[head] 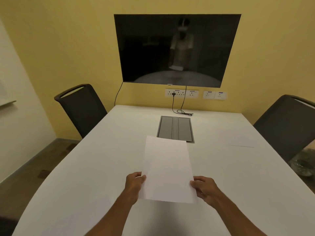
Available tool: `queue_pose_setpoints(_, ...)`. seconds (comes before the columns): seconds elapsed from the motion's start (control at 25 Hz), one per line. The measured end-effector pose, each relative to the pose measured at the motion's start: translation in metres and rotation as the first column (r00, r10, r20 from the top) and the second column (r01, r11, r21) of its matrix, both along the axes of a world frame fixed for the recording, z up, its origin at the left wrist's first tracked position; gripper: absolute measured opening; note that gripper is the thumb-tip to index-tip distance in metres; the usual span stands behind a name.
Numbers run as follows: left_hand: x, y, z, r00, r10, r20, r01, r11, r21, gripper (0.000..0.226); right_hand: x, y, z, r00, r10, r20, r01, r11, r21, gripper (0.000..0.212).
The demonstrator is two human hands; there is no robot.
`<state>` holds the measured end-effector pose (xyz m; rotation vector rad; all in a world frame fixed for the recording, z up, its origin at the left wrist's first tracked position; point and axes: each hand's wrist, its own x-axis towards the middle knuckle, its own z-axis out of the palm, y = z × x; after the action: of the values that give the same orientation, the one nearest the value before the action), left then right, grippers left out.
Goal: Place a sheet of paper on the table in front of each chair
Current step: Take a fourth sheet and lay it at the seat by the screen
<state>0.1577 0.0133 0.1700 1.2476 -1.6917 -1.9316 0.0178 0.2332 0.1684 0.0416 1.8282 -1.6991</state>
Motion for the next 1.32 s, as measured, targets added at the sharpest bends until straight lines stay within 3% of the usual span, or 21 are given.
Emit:
queue_pose_setpoints(0.48, 0.231, -0.015, 0.077, 0.968, 0.252, -0.012, -0.252, 0.968, -0.01, 0.022, 0.166, -0.07, 0.073, 0.963, 0.263, -0.058, -0.265, 0.963, -0.036, 0.021)
queue_pose_setpoints(0.96, 0.532, -0.107, 0.142, 0.872, 0.488, -0.02, -0.487, 0.865, -0.12, 0.009, 0.436, -0.215, 0.129, 0.834, 0.514, -0.202, -0.536, 0.841, -0.075, 0.026)
queue_pose_setpoints(1.16, 0.641, -0.148, 0.157, 0.826, 0.562, -0.051, -0.562, 0.811, -0.165, 0.022, 0.538, -0.278, 0.139, 0.774, 0.597, -0.21, -0.614, 0.789, -0.024, 0.019)
queue_pose_setpoints(1.32, 0.707, -0.187, 0.156, 0.771, 0.633, -0.069, -0.636, 0.761, -0.128, 0.022, 0.596, -0.334, 0.147, 0.723, 0.663, -0.194, -0.684, 0.725, -0.074, 0.009)
